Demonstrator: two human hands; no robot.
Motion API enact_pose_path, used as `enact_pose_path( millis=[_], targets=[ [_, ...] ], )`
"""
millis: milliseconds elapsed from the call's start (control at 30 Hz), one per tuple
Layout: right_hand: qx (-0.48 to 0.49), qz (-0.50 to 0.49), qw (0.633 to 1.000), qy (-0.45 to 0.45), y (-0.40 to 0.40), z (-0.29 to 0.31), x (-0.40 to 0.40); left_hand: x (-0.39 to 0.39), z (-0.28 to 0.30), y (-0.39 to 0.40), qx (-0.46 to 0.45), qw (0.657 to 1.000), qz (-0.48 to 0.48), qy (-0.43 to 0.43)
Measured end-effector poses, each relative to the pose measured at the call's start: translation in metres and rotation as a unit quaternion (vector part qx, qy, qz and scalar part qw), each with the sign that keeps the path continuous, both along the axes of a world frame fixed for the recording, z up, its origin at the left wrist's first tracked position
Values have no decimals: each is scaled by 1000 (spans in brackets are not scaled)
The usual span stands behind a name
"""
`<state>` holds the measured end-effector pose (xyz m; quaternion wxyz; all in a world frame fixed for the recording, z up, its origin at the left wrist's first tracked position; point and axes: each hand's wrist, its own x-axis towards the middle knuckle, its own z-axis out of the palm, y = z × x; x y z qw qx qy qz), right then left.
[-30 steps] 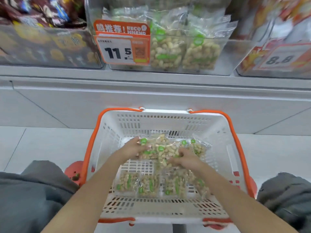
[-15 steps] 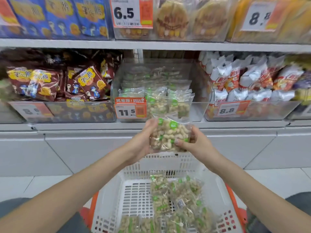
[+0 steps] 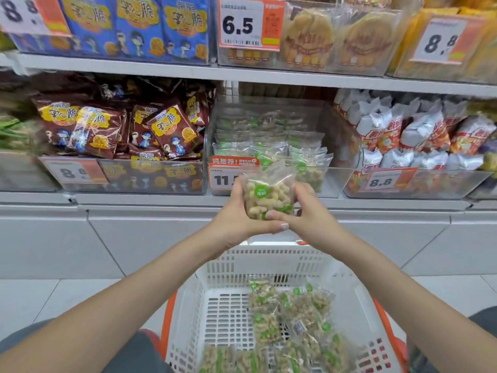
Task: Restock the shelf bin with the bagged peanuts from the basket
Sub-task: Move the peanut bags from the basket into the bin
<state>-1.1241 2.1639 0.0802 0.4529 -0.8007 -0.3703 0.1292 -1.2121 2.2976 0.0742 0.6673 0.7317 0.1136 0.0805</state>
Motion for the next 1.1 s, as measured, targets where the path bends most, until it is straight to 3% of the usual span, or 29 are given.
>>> enact_pose_path(
  millis=[100, 233, 300, 433, 700, 867, 933, 1000, 1067, 1100],
  targets=[
    [10, 18, 999, 30, 8, 3, 0, -2, 3, 8, -21, 999, 15, -19],
    [130, 106, 955, 245, 12, 11, 6, 1, 6, 14, -23, 999, 19, -31],
    [165, 133, 928, 308, 14, 11, 10, 4, 7, 17, -24, 999, 16, -35],
    [146, 100, 955, 238, 24, 9, 14, 6, 9, 23, -11, 999, 13, -34],
    [214, 40, 943, 251, 41, 2, 20, 14, 8, 18, 6, 996, 49, -72],
    [173, 125, 944, 251, 40, 14, 26, 18, 10, 28, 10, 996, 43, -83],
    [176, 117, 948, 236, 44, 17, 32, 24, 11, 36, 72, 994, 65, -55],
    [188, 71, 949, 242, 54, 19, 46, 32, 11, 49, 201, 975, 90, -9],
    [205, 12, 945, 254, 63, 23, 70, 38, 11, 65, 353, 929, 114, -7],
    [210, -3, 943, 258, 69, 29, 83, 39, 12, 73, 445, 887, 122, -21]
  ],
)
